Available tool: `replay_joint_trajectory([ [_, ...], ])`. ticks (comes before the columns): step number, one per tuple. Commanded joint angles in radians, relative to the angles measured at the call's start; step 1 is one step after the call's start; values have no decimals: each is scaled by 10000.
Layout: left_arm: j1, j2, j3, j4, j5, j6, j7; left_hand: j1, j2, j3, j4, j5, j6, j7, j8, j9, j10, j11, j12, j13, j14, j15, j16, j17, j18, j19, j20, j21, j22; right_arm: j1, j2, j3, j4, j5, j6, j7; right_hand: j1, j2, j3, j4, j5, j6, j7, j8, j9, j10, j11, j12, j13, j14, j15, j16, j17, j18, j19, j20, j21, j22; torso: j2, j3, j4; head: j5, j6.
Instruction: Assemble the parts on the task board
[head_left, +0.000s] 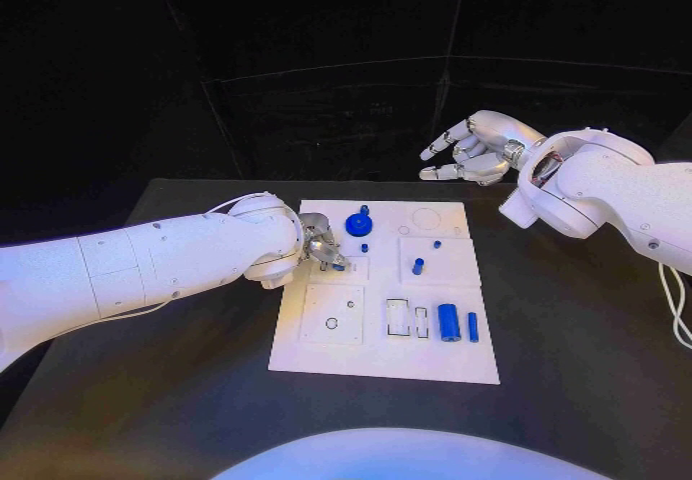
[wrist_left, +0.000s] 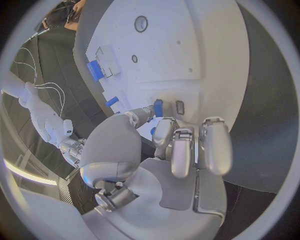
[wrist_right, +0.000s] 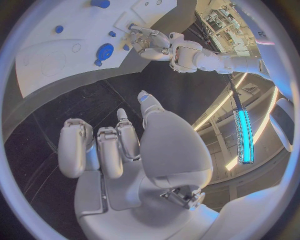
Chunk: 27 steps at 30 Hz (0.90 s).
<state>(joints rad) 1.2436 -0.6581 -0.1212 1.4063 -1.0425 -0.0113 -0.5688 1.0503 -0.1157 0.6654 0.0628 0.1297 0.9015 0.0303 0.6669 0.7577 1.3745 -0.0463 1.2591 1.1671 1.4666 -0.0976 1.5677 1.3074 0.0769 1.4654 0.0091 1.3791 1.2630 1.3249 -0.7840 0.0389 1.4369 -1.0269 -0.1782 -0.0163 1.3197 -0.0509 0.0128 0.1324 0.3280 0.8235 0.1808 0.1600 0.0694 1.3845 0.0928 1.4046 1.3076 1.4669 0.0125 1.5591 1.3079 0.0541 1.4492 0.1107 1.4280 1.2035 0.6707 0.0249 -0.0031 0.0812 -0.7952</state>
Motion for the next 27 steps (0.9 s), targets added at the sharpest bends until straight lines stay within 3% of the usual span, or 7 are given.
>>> replay_joint_trajectory([
  [1,-25,26,-32,-88,8,388,-169,-171,227,1249,-1129,29,147,-58,33,-39,66,0,48,-12,1042,-48,31,2634,-157,174,-24,45,30,22,13,8,1,-16,66,114,-46,51,-66,-6,39,-1,-18,35,-7,-48,-17,-45,228,948,-20,-68,2285,139,-75,9,-64,-9,-4,4,5,-3,-6],
  [4,-24,75,-31,-138,64,502,-213,-466,467,1015,-799,7,220,-76,31,-74,71,-8,48,-17,1042,-55,31,2634,-164,183,-27,65,72,22,19,8,0,-16,77,122,-46,51,-66,-6,39,-1,-18,35,-7,-48,-17,-45,228,948,-20,-68,2285,139,-75,9,-64,-9,2,4,-8,-1,-11],
  [10,-20,164,-30,-245,111,696,-260,-679,611,697,-605,0,295,-104,19,-122,101,-27,99,43,1042,-71,31,2634,-173,194,-38,93,130,22,22,8,2,-16,100,133,-40,59,-69,-5,45,1,-20,41,-6,-52,-19,-49,222,947,-21,-71,2281,141,-78,8,-69,-21,1,6,-14,-28,-15],
  [15,-17,193,-30,-309,161,785,-265,-1138,640,264,-250,-7,397,-123,-21,-195,119,-37,129,74,1042,-76,31,2634,-183,210,-42,125,191,22,17,8,7,-16,121,141,-38,63,-71,-5,48,2,-20,43,-6,-54,-20,-50,219,947,-22,-72,2280,142,-80,8,-72,-26,-1,5,6,-58,-17],
  [27,-16,261,-29,-389,181,802,-230,-1476,479,-512,-91,-19,542,-165,-57,-283,167,-70,203,161,1042,-105,31,2634,-196,229,-67,166,277,22,38,8,-9,-16,119,150,-38,63,-71,-5,48,2,-20,43,-6,-54,-20,-50,219,947,-22,-72,2280,142,-80,8,-72,-26,-1,0,-3,-80,-36],
])
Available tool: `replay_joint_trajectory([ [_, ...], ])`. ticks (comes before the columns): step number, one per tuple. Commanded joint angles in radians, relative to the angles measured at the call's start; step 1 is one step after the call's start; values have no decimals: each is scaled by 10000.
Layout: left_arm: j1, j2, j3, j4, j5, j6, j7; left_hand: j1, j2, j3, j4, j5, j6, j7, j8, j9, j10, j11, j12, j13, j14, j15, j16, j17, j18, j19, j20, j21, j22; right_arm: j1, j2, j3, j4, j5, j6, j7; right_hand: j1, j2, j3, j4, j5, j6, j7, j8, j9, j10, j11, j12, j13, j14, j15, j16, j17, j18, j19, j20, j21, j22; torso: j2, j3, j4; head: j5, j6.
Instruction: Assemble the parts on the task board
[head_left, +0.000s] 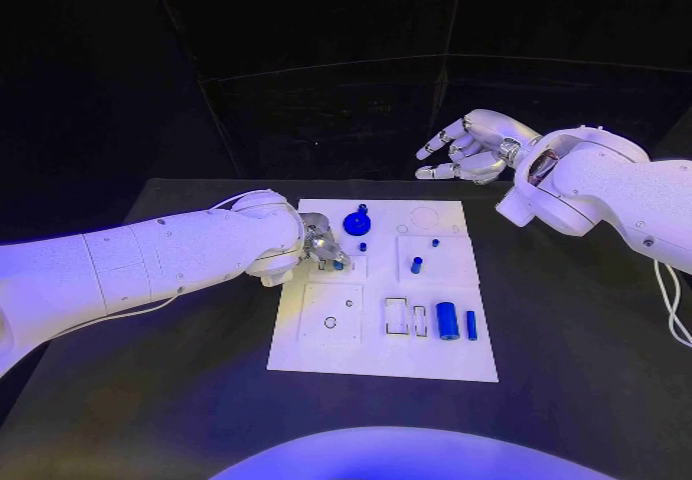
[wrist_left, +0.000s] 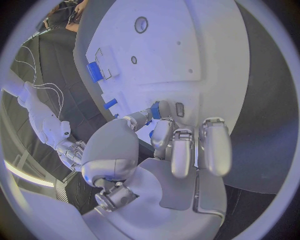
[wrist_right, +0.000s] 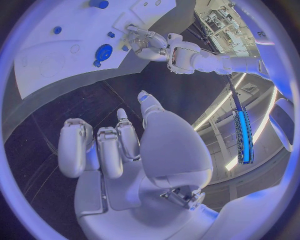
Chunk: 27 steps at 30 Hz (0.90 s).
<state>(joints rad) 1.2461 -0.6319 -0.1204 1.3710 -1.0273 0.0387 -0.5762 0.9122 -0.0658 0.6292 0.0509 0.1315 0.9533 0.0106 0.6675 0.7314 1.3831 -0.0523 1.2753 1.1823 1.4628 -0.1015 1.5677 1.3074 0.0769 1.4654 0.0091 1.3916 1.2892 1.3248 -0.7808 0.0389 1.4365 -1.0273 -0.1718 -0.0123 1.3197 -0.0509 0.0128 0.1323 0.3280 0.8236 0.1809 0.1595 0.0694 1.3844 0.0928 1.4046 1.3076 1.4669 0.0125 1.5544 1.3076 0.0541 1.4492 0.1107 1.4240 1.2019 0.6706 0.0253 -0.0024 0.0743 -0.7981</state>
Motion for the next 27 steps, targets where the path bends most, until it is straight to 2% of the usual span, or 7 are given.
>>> replay_joint_trajectory([
  [1,-41,3,-38,-44,28,294,-154,-127,-19,-240,55,-36,38,30,-67,-30,82,-13,43,11,1080,-69,31,2634,-196,231,-69,44,23,22,6,8,-5,-13,49,109,-38,63,-71,-5,48,2,-21,48,-6,-54,-20,-51,219,946,-22,-25,2282,142,-80,7,-33,-9,0,-3,-12,-11,-5],
  [16,-40,46,-37,-134,29,135,-156,-528,-19,-1773,588,-56,196,17,-109,-138,127,-23,99,83,1080,-82,31,2634,-214,257,-88,96,143,22,28,8,-32,-13,81,42,-33,77,-82,0,55,1,-22,57,-7,-57,-22,-53,213,944,-24,-32,2271,140,-76,5,-30,2,-5,-3,-1,-26,-12],
  [21,-42,19,-35,-134,28,26,-146,-726,-145,-2708,947,-78,226,-13,-122,-168,139,-44,112,102,1080,-103,31,2634,-220,268,-107,114,189,22,31,8,-45,-13,94,44,-53,73,-105,15,49,-3,-21,60,-8,-59,-22,-55,209,944,-25,-32,2270,140,-76,4,-31,-1,2,-9,-3,-36,-4],
  [22,-42,10,-34,-126,27,-2,-138,-729,-172,-2946,1026,-132,233,-26,-125,-175,147,-45,121,116,1080,-114,31,2634,-224,274,-111,124,209,22,32,8,-47,-13,99,46,-53,73,-105,15,49,-3,-21,60,-8,-59,-22,-55,209,944,-25,-32,2270,140,-76,4,-31,-1,2,-11,-1,-41,-2],
  [23,-43,-4,-33,-112,27,-39,-129,-763,-238,-3215,1129,-533,237,-23,-127,-181,153,-60,129,126,1080,-111,31,2634,-226,280,-121,134,229,22,32,8,-50,-13,105,48,-56,72,-108,17,49,-3,-21,61,-9,-59,-21,-55,209,944,-25,-32,2271,140,-76,4,-32,-2,6,-16,1,-62,10],
  [24,-43,-26,-31,-88,27,-83,-117,-739,-254,-3561,1273,-787,239,-27,-131,-191,155,-64,132,131,1080,-122,31,2634,-229,286,-129,145,252,22,31,8,-55,-13,110,48,-69,71,-122,27,47,-6,-22,63,-9,-58,-21,-54,208,945,-25,-30,2274,140,-76,4,-33,-3,6,-21,4,-77,11],
  [27,-35,-115,-22,8,26,-205,-91,-750,-326,-3922,1434,-833,242,-34,-132,-196,157,-70,133,135,1080,-131,31,2634,-229,287,-141,144,258,22,30,8,-76,-13,115,43,-69,71,-122,27,47,-6,-22,63,-9,-58,-21,-54,208,945,-25,-30,2274,140,-76,4,-33,-3,-3,-11,2,-86,15],
])
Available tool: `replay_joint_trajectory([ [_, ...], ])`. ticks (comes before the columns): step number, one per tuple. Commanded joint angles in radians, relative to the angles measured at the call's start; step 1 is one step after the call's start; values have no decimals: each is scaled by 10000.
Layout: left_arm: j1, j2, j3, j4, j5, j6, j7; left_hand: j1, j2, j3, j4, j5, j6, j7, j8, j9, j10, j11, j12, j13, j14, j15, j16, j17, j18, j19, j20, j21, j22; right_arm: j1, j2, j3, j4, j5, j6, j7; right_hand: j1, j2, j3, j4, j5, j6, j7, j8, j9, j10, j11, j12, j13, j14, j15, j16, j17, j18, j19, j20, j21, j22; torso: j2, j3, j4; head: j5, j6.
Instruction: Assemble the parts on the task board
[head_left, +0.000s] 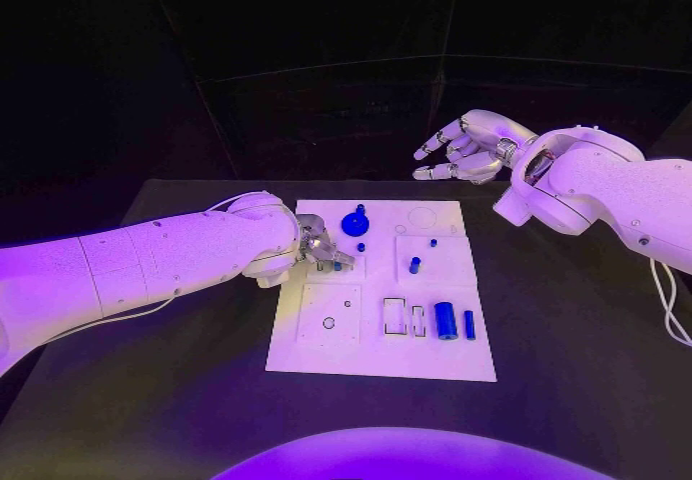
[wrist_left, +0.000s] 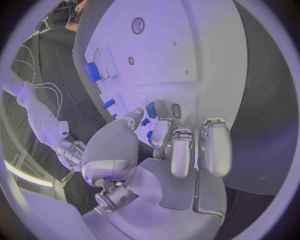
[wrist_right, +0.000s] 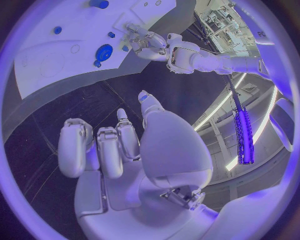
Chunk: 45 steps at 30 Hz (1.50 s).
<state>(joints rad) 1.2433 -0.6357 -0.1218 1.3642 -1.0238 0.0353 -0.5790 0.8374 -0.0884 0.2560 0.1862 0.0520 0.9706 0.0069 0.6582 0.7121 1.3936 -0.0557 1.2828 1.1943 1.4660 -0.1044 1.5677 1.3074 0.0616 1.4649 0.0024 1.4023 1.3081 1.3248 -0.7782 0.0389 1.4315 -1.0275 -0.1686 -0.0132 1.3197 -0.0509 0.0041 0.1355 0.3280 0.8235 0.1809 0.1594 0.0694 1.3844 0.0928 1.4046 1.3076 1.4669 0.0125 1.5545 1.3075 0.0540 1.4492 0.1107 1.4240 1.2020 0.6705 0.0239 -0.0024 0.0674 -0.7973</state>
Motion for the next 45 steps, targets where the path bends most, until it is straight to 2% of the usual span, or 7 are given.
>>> replay_joint_trajectory([
  [1,5,-110,-5,111,-9,-216,-54,13,-106,-282,122,-40,68,0,-41,-5,46,-37,50,5,1048,-106,31,2634,-75,288,-76,32,61,22,4,8,-36,-10,80,49,-69,71,-35,-4,47,-6,-21,64,-10,-58,-21,-54,208,945,-25,-30,2276,141,-77,4,-33,-4,-4,3,2,-20,5],
  [6,134,-291,48,301,-10,-377,-27,148,-67,-743,355,-48,37,-4,-50,-6,5,-45,-5,-56,1048,-119,31,2634,-63,268,-96,-15,7,22,3,7,-94,-10,70,41,-94,74,-59,17,48,-14,-20,66,-12,-74,-20,-67,188,943,-25,-34,2269,143,-81,3,-39,-18,-15,4,12,-49,104],
  [10,266,-438,255,410,50,-181,33,362,-9,-1054,472,-48,-100,34,-104,-17,-129,-16,-173,-258,1048,-109,31,2634,-12,184,-94,-194,-241,21,27,7,-171,-10,64,44,-105,76,-70,27,48,-20,-19,66,-13,-78,-20,-71,182,941,-25,-39,2260,143,-81,3,-40,-18,-17,4,8,-69,276],
  [20,916,-769,543,175,441,717,184,1117,200,-1640,545,-43,-579,221,-292,-75,-575,136,-686,-884,1048,14,31,2634,77,21,-2,-558,-693,20,86,6,-309,-10,76,57,-105,76,-70,27,48,-20,-19,66,-13,-78,-20,-71,182,941,-25,-39,2260,143,-81,3,-40,-18,4,8,13,10,272],
  [26,1218,-528,575,-613,505,1111,-21,1733,526,-1997,551,-44,-1508,618,-1181,-710,-857,453,-976,-1270,1048,280,31,2634,128,-87,197,-829,-1014,19,135,5,-391,-10,95,56,-119,81,-85,40,52,-29,-18,66,-15,-81,-19,-73,177,939,-24,-43,2254,143,-82,2,-42,-20,13,6,14,76,316],
  [35,1308,348,568,-2407,-71,1697,102,2149,766,-2471,641,-39,-1429,721,-1712,-1408,-911,576,-980,-1344,1048,390,31,2634,155,-100,354,-912,-1081,17,266,5,-462,-10,142,78,-113,93,-85,43,61,-32,-18,68,-15,-84,-19,-75,174,935,-25,-51,2239,146,-88,2,-49,-37,66,-18,-42,165,323],
  [45,1211,1008,530,-3363,-280,2309,198,2189,941,-2973,886,-43,-998,709,-1801,-1777,-886,571,-925,-1338,1048,393,31,2634,144,-60,376,-869,-996,16,357,5,-499,-10,151,99,-100,124,-84,48,75,-37,-19,73,-16,-126,-20,-112,122,925,-25,-73,2200,155,-105,2,-70,-86,78,-27,-25,187,316],
])
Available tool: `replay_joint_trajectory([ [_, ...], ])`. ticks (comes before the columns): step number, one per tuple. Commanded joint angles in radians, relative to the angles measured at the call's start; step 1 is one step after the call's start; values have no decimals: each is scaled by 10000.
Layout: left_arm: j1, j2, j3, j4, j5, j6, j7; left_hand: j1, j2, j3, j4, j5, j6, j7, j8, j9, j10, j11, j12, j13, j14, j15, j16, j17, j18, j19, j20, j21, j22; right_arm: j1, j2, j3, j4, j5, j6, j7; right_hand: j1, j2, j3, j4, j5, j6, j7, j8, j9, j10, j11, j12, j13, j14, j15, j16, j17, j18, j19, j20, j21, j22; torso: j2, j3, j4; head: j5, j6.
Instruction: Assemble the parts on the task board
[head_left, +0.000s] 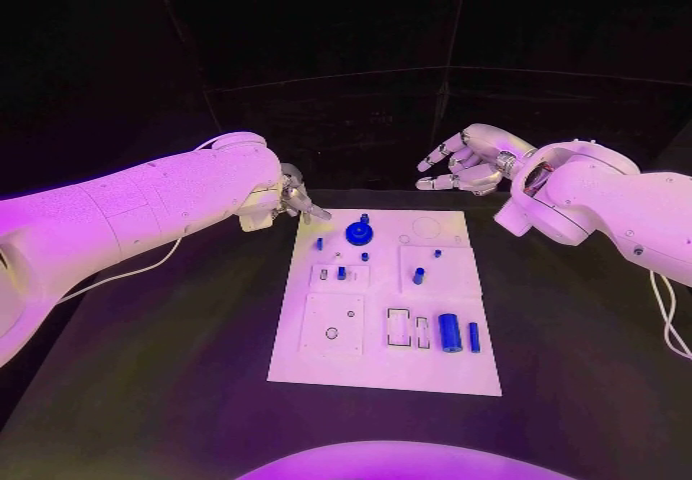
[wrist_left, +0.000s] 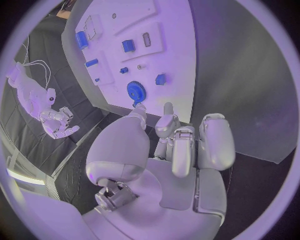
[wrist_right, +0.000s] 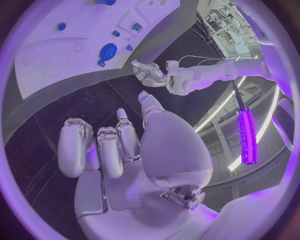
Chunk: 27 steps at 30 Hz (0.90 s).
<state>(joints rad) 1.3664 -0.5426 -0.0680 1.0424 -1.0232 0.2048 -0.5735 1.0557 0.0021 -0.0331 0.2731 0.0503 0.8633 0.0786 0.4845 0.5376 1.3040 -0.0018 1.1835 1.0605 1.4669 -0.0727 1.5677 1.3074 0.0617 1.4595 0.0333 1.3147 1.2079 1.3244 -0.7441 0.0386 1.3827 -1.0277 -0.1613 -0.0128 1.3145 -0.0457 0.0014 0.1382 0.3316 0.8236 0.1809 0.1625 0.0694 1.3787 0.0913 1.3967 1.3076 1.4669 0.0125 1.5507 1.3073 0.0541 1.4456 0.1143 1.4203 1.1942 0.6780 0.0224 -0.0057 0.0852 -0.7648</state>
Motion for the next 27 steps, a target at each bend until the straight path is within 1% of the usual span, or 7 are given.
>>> replay_joint_trajectory([
  [1,-50,147,-13,-246,-295,662,160,13,44,-113,30,-25,99,-11,-64,-49,12,30,70,0,1039,74,31,2634,143,-5,66,6,8,20,24,8,-15,-8,79,98,-48,72,-58,20,39,-37,-19,41,-16,-68,-4,-33,122,925,-25,-35,2202,154,-69,-34,-32,-7,-2,-8,-3,31,-11],
  [4,-97,260,-20,-399,-306,751,188,61,72,-190,44,-25,181,-19,-55,-94,14,23,77,-1,1039,69,31,2634,142,0,62,9,18,20,31,8,-14,-8,84,100,-50,84,-59,26,43,-38,-18,43,-16,-77,-5,-41,111,924,-25,-37,2199,155,-71,-34,-35,-13,-4,-3,-14,39,-18],
  [11,-181,460,-46,-610,-325,1196,242,195,138,-287,26,-24,311,-36,-29,-159,28,11,99,11,1039,58,31,2634,134,15,55,35,63,20,38,8,-15,-8,109,107,-48,93,-59,29,48,-39,-18,45,-16,-74,-5,-39,115,923,-25,-41,2192,156,-73,-35,-38,-18,-11,-4,3,34,-29],
  [14,-196,497,-55,-641,-329,1336,248,222,164,-309,26,-23,346,-42,-20,-173,31,6,103,13,1039,56,31,2634,132,19,53,42,74,20,36,8,-19,-8,121,107,-47,97,-59,31,50,-40,-19,46,-16,-74,-5,-38,116,923,-25,-41,2193,157,-74,-35,-40,-21,-10,-8,6,30,-28],
  [19,-217,543,-73,-703,-331,1454,276,320,230,-342,2,-21,418,-57,2,-205,34,-6,108,12,1039,48,31,2634,131,21,47,43,80,20,41,8,-20,-8,131,107,-47,97,-59,31,50,-40,-19,46,-16,-74,-5,-38,116,923,-25,-41,2193,157,-74,-35,-40,-21,-8,6,10,32,-31],
  [20,-220,554,-80,-715,-331,1466,284,344,245,-345,-7,-21,426,-59,4,-212,31,-8,104,5,1039,46,31,2634,131,21,46,43,82,20,45,8,-21,-8,136,107,-47,97,-59,31,50,-40,-19,46,-16,-74,-5,-38,116,923,-25,-41,2193,157,-74,-35,-40,-21,-6,5,13,25,-16],
  [27,-239,625,-145,-774,-332,1522,312,520,334,-363,-80,-20,477,-71,14,-261,34,-19,111,3,1039,37,31,2634,131,22,38,41,88,20,65,8,-33,-8,161,109,-46,115,-59,38,59,-41,-19,49,-16,-81,-6,-45,107,922,-26,-44,2189,156,-73,-35,-39,-17,-2,-5,8,33,-38],
])
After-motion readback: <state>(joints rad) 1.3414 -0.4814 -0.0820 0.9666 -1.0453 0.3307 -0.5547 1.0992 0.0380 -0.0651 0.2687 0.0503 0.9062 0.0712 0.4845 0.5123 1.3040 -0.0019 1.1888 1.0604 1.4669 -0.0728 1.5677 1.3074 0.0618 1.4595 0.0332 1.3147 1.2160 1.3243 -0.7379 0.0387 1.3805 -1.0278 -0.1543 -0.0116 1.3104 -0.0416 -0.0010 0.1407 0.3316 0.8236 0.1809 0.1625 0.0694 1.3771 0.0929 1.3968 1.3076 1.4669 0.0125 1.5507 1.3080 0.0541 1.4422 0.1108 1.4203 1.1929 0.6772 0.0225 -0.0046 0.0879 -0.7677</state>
